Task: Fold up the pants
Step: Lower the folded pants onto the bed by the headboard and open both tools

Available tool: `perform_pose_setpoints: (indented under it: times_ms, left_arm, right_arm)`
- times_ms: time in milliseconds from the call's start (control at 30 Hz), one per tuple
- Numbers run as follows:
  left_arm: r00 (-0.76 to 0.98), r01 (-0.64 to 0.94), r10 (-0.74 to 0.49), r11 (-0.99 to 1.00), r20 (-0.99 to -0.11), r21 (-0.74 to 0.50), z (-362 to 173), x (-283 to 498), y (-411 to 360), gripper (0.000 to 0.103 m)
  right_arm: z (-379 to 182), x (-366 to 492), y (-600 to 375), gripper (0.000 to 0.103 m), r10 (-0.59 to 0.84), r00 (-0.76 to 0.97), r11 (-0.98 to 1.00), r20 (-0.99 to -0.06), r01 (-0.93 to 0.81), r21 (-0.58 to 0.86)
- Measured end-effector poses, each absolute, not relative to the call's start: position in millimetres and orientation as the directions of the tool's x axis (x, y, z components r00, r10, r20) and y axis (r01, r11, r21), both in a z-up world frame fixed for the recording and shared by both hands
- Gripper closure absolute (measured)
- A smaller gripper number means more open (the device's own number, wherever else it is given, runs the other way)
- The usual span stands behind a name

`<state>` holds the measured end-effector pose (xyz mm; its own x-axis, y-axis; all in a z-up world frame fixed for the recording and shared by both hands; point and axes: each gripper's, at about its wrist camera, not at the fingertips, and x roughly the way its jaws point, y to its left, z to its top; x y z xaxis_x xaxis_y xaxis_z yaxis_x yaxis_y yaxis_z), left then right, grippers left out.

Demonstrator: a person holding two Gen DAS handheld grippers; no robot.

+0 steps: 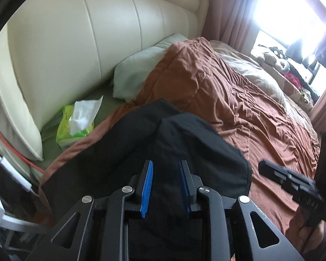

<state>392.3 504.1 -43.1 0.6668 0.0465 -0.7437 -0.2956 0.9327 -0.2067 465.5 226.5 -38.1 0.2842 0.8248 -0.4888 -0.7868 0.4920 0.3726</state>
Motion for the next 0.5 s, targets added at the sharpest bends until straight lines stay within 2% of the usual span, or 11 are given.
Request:
perform_pose_setpoints:
  times_ms: [167,333,500]
  left_arm:
    - [0.639,-0.328,0.065,0.924,-0.766,-0.195,-61,384,510,0.077]
    - [0.641,-0.343,0.052,0.912,-0.766,-0.226,-72,371,509,0.077]
    - [0.662,-0.326,0.055,0.919,-0.748,-0.222,-64,362,490,0.077]
  right_arm:
    - [-44,468,249,0.085,0.836,0.258,0.449,-0.485,-0.830,0.331]
    - [-69,484,259,0.085,0.776,0.287,0.509,-0.561,-0.811,0.289]
    - [-79,488,252,0.085,0.752,0.273,0.520,-0.600,-0.804,0.287]
